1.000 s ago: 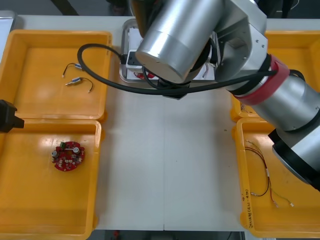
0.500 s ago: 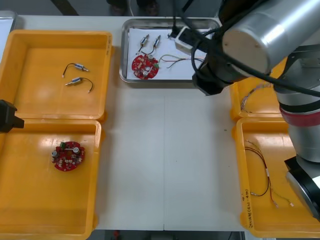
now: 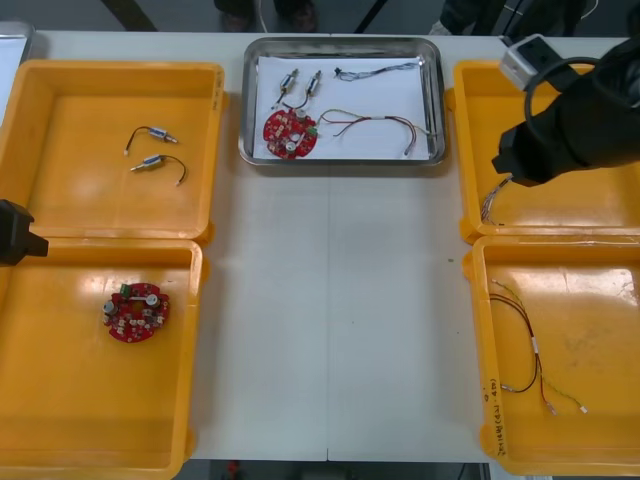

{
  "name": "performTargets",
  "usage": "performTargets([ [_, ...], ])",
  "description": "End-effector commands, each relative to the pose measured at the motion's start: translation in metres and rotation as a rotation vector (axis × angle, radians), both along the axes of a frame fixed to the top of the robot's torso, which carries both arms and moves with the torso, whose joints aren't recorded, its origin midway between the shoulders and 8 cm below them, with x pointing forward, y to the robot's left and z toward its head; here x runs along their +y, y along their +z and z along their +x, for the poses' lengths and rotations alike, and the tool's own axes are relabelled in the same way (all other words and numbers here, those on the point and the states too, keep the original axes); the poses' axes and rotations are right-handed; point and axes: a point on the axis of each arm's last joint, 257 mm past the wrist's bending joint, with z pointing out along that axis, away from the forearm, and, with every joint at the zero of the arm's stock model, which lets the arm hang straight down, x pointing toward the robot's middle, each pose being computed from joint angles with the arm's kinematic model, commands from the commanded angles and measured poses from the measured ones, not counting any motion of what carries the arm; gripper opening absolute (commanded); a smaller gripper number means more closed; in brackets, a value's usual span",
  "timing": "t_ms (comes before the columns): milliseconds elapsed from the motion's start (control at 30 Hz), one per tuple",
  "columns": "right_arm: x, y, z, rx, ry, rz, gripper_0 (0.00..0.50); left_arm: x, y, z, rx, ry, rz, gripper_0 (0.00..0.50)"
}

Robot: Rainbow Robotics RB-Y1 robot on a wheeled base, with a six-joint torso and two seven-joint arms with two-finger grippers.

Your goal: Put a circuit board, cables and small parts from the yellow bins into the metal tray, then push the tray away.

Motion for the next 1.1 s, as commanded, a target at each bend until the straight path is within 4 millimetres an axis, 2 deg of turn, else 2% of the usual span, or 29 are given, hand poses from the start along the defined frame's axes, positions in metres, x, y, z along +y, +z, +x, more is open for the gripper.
performTargets([
  [33, -0.07, 0.0, -0.015, -0.009, -0.165, 0.027, 0.49, 0.015, 0.015, -0.005, -0.022, -0.048, 0.08, 0.5],
  [267, -0.118, -0.023, -0.04, 0.033, -0.292, 0.097, 0.488, 0.015, 0.015, -0.005, -0.022, -0.048, 0.08, 0.5],
  [567, -0.147, -0.037, -0.06, 0.054, -0.38, 0.145, 0.489, 0.015, 0.015, -0.005, -0.022, -0.048, 0.08, 0.5],
  [700, -0.152, -0.041, -0.065, 0.064, -0.407, 0.156, 0.489, 0.015, 0.015, -0.005, -0.022, -0.048, 0.08, 0.5],
  [733, -0.151, -0.044, -0.066, 0.071, -0.423, 0.173, 0.477, 0.015, 0.015, -0.005, -0.022, -0.048, 0.08, 0.5],
  [767, -0.149, -0.046, -0.067, 0.077, -0.428, 0.188, 0.438, 0.015, 0.015, -0.005, -0.022, -0.048, 0.08, 0.5],
  [800, -0.148, -0.048, -0.068, 0.085, -0.428, 0.196, 0.433, 0.015, 0.015, -0.005, -0.022, -0.048, 0.08, 0.5],
  [867, -0.144, -0.054, -0.075, 0.104, -0.42, 0.209, 0.433, 0.015, 0.015, -0.005, -0.022, -0.048, 0.08, 0.5],
  [1100, -0.147, -0.053, -0.094, 0.091, -0.409, 0.167, 0.435, 0.015, 0.015, -0.005, -0.022, -0.048, 0.08, 0.5],
])
